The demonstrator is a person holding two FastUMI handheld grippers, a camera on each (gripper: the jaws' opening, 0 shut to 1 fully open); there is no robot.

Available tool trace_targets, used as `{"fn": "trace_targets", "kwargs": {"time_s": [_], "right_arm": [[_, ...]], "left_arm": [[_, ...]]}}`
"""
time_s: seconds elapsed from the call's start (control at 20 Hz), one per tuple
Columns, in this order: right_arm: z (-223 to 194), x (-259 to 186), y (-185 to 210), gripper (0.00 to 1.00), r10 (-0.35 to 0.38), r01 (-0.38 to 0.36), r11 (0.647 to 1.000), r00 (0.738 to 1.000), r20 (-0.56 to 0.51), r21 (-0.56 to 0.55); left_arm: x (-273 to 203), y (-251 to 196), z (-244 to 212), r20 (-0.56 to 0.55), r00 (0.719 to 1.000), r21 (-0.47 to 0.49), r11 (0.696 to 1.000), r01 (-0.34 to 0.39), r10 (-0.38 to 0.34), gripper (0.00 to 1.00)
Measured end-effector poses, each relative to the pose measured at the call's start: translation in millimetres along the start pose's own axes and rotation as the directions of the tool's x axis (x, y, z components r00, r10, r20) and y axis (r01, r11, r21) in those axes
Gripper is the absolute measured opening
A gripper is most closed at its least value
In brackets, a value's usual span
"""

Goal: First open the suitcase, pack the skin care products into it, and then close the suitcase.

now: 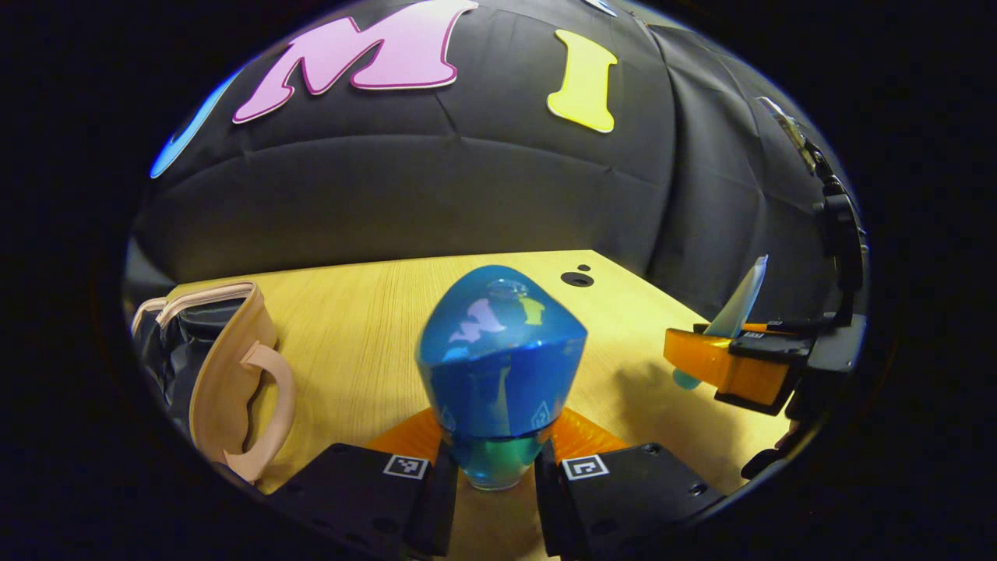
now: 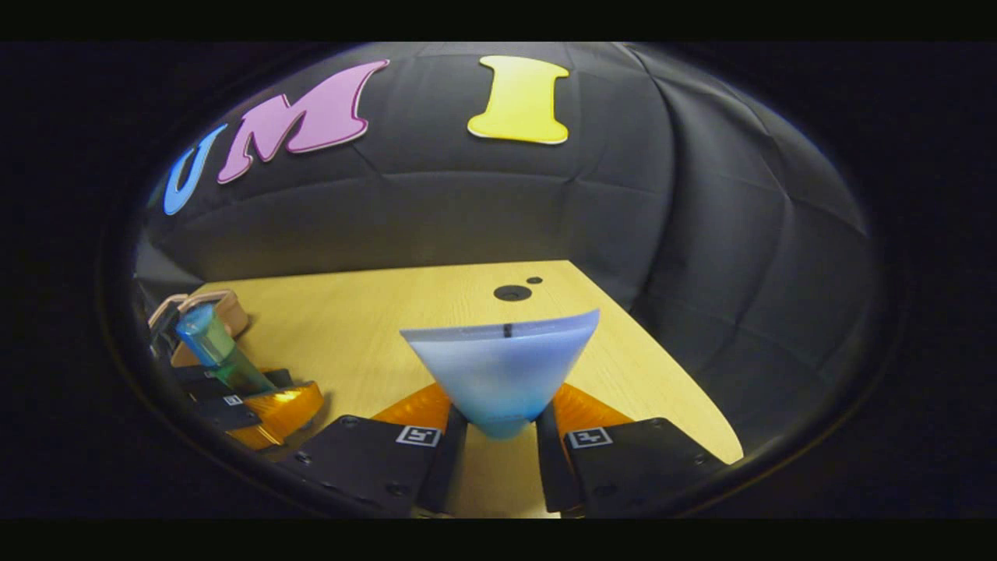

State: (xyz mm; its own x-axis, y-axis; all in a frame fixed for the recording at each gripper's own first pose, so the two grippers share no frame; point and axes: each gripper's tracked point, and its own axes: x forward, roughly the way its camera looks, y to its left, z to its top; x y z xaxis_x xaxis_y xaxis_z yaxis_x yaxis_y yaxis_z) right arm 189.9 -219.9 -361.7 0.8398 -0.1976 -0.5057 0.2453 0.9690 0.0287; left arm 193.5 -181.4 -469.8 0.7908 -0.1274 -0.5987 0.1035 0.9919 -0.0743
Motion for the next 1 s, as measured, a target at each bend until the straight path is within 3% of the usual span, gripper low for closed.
{"fn": "trace_targets", "kwargs": {"time_s": [0.3,0.5,0.7,0.75,1.0], "right_arm": [[16.0,-30.1,28.8,0.43,0.062,-0.06,0.997,0.998,0.033,-0.046],[30.4,-52.7,63.1,0.43,0.121,-0.118,0.991,0.991,0.052,-0.061],[46.2,-78.8,115.7,0.43,0.196,-0.19,0.979,0.977,0.079,-0.076],[48.9,-85.9,132.6,0.43,0.22,-0.213,0.974,0.972,0.086,-0.08],[57.3,-118.0,233.5,0.43,0.361,-0.353,0.931,0.927,0.103,-0.089]], "left_arm": [[-30.4,14.1,32.0,0.093,0.996,-0.009,1.0,0.007,-0.007,0.48],[-70.5,43.3,57.8,0.139,0.99,-0.027,0.999,-0.024,0.027,0.47],[-121.5,99.6,77.0,0.153,0.983,-0.05,0.995,-0.09,0.096,0.44],[-133.3,117.6,80.0,0.157,0.98,-0.057,0.992,-0.114,0.122,0.48],[-164.4,218.3,59.0,0.09,0.964,-0.079,0.966,-0.245,0.251,0.47]]}}
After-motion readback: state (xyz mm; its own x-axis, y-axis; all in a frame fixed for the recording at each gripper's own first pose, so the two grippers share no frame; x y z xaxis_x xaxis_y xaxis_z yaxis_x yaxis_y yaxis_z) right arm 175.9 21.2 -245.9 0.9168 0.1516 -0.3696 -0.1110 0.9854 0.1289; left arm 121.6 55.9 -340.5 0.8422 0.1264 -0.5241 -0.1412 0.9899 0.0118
